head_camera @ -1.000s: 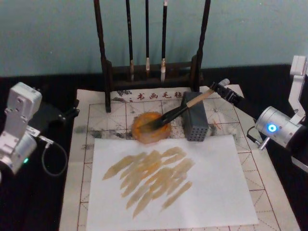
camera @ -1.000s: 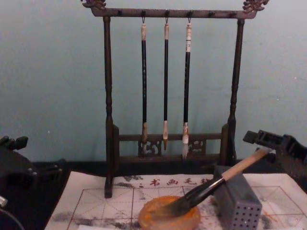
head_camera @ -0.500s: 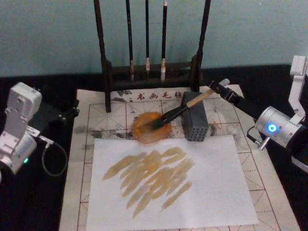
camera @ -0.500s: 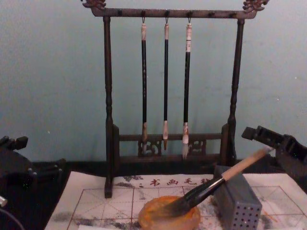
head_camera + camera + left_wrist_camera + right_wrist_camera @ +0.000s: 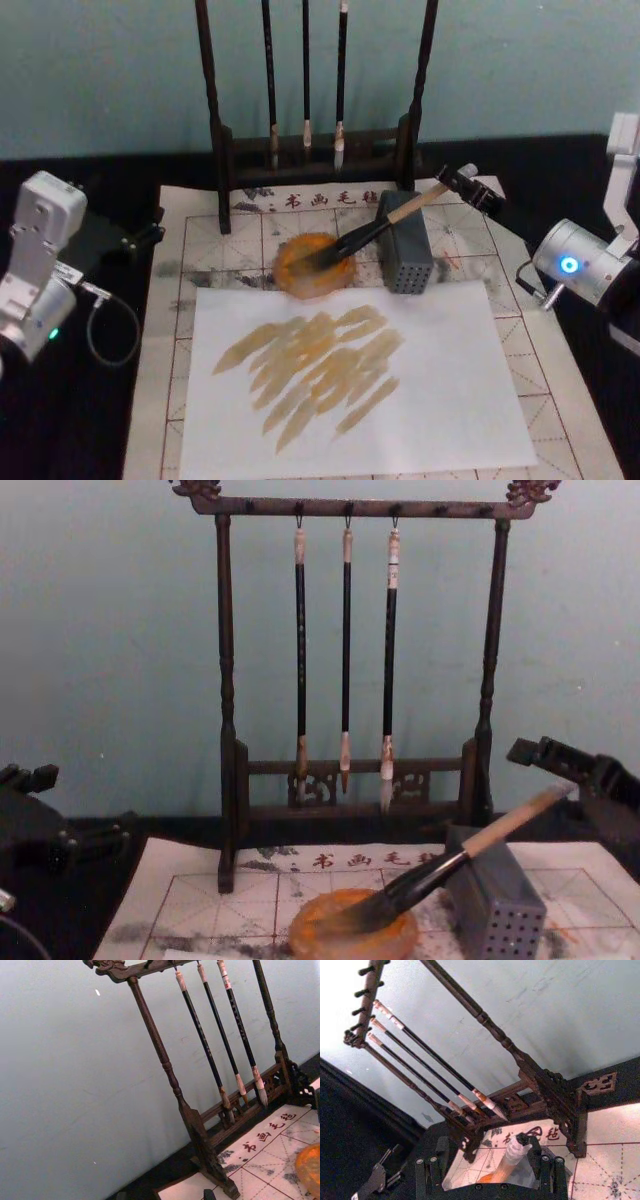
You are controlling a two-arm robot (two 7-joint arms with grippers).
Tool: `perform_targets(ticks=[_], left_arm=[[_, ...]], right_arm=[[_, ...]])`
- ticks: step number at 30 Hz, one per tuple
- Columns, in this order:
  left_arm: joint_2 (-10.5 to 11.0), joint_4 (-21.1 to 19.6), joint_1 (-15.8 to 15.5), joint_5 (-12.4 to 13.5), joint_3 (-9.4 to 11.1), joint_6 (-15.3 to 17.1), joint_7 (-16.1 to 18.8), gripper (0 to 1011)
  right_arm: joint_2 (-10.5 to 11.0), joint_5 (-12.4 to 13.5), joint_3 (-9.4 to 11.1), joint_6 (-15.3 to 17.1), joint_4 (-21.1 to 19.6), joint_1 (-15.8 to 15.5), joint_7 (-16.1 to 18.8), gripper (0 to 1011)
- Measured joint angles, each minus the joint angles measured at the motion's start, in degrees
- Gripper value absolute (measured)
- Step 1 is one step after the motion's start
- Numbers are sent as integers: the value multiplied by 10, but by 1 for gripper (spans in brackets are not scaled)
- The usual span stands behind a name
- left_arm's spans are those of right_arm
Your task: Pick up the brush from the inkstone, write on the paper, then place the brush back to its original position.
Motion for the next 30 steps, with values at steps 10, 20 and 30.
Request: perform_targets(ticks=[10, 20, 30], left_arm=[[0, 0, 0, 0, 0, 0, 0, 1001], [0, 0, 0, 0, 0, 0, 0, 1001], [0, 0, 0, 0, 0, 0, 0, 1001]], right_arm=[[56, -68, -23, -14, -67, -23, -36, 1002], [102, -199, -31, -82, -143, -64, -154, 1003], [72, -310, -53, -130, -122, -60, -241, 1002]])
